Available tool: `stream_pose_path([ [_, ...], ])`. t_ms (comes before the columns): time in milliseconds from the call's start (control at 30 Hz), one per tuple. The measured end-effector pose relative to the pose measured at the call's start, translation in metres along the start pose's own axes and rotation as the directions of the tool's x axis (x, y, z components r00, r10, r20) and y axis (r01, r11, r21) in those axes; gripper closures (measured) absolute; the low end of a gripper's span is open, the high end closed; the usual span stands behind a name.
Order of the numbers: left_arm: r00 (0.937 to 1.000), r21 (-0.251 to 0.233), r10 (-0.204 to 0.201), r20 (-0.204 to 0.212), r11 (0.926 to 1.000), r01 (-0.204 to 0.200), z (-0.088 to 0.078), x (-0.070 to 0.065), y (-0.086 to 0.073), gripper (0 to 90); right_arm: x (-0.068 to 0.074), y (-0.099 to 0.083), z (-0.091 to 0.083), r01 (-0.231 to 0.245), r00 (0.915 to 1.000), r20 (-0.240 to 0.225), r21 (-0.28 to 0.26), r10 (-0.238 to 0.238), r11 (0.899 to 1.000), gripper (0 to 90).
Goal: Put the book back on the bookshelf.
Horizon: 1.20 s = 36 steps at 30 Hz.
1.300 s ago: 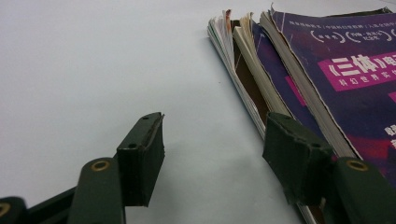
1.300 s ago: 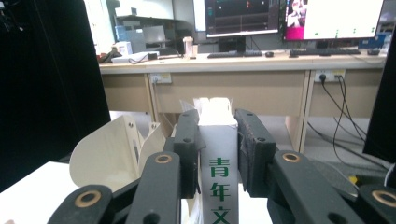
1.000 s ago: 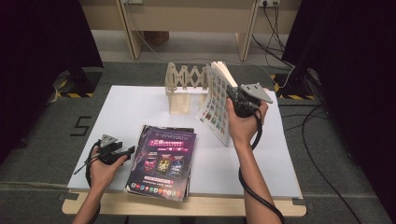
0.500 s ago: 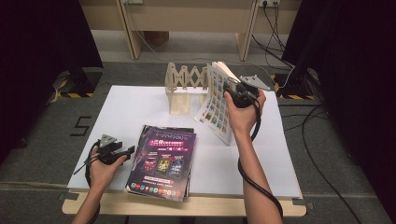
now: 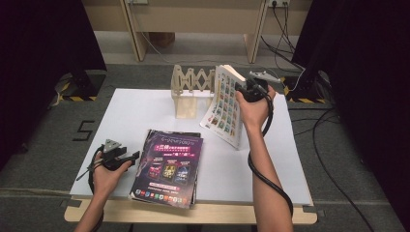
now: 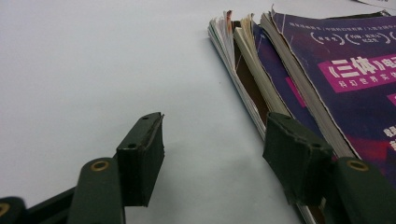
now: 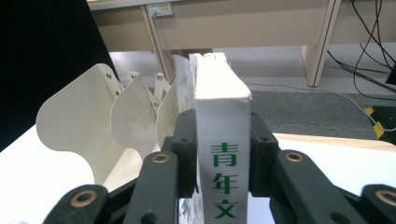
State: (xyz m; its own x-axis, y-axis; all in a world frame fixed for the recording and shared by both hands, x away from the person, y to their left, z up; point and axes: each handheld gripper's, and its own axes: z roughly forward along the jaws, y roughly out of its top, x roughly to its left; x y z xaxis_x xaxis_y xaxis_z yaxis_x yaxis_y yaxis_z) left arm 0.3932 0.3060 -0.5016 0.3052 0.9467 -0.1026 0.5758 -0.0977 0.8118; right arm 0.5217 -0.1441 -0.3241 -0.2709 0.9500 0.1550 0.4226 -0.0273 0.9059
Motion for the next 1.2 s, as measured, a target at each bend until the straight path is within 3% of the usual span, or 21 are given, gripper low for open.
stream_pose_path([
  [233,1.0,-0.006,-0.003,0.003,1.0,0.003,0.0,0.0,0.0,37.2,0.002,0.0,-0.001,0.01,0.9998,0.016,-0.005,-0.01,1.0,73.6],
  [467,1.0,-0.004,-0.005,0.006,1.0,0.005,0.0,0.001,0.0,37.1,0.017,0.001,-0.021,-0.002,0.9999,0.01,-0.106,0.003,0.994,74.4],
  [767,1.0,-0.005,-0.006,0.008,1.0,0.006,0.0,0.001,0.0,37.0,0.029,0.009,-0.029,-0.002,0.9993,0.037,-0.196,0.009,0.981,74.5],
  [1000,1.0,-0.004,-0.002,0.006,1.0,0.002,0.0,0.001,0.0,37.1,0.029,0.016,-0.024,-0.028,0.9968,0.066,-0.237,0.044,0.971,74.5],
  [1200,1.0,-0.005,-0.006,0.008,1.0,0.006,0.0,0.001,0.0,37.1,0.034,0.024,-0.011,-0.022,0.9963,0.075,-0.26,0.043,0.965,74.5],
])
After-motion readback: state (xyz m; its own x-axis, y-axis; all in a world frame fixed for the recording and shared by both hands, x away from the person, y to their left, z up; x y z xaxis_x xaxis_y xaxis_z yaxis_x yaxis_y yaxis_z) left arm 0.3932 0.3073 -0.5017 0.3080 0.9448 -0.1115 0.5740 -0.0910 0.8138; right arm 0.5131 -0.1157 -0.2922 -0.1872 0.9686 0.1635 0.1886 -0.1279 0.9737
